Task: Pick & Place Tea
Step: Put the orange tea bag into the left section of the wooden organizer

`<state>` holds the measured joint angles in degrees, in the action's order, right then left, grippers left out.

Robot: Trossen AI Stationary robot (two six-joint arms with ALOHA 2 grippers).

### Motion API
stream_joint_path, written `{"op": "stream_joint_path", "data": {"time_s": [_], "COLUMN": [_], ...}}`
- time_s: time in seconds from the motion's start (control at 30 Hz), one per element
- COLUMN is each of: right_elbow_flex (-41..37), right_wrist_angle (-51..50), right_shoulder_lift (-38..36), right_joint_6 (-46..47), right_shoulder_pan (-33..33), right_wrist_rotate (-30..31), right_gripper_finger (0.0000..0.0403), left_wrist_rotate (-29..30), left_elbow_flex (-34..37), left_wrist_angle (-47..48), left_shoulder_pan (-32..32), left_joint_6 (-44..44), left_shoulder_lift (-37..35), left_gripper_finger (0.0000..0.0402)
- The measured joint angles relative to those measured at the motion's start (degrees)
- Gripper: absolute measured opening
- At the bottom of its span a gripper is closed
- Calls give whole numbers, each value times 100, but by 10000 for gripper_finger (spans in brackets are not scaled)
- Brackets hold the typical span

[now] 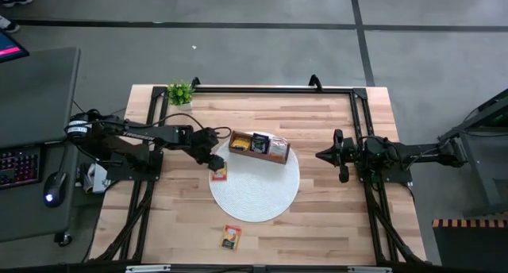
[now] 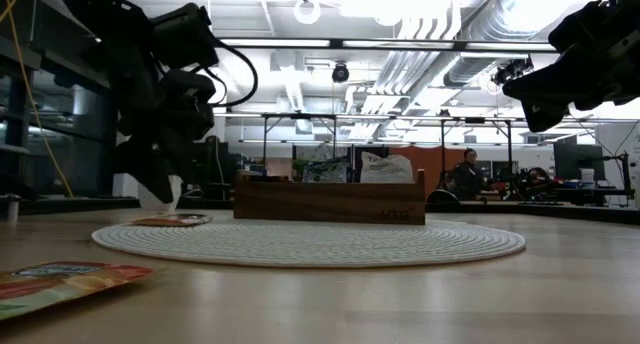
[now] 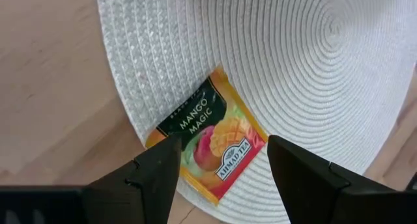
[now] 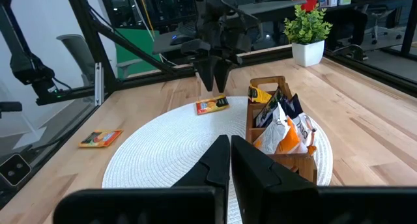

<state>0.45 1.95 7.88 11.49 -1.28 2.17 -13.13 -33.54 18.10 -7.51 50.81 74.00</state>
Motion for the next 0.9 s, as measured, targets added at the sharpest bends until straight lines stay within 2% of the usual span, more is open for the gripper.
{"op": "stream_joint_path", "data": {"time_s": [0.13, 0.47, 0.63, 0.9], "right_elbow_flex": [1, 2, 1, 1], "right_wrist_angle": [0, 0, -2, 0], "right_shoulder_lift": [0, -2, -2, -2], "right_joint_6": [0, -2, -2, -1], "right_shoulder_pan": [-1, 0, 0, -1], "right_wrist_rotate": [1, 0, 0, 1], "right_gripper_finger": [12, 12, 12, 12], "left_wrist_rotate": [-41, -152, -434, 9], "left_elbow_flex": [0, 0, 0, -28], "left_wrist_angle": [7, -66, -304, 101], "left_shoulder_pan": [49, 87, 90, 92], "left_joint_6": [-141, -232, -252, -213], "left_shoulder_lift": [0, 288, 563, 672], "left_gripper_finger": [217, 152, 149, 153]}}
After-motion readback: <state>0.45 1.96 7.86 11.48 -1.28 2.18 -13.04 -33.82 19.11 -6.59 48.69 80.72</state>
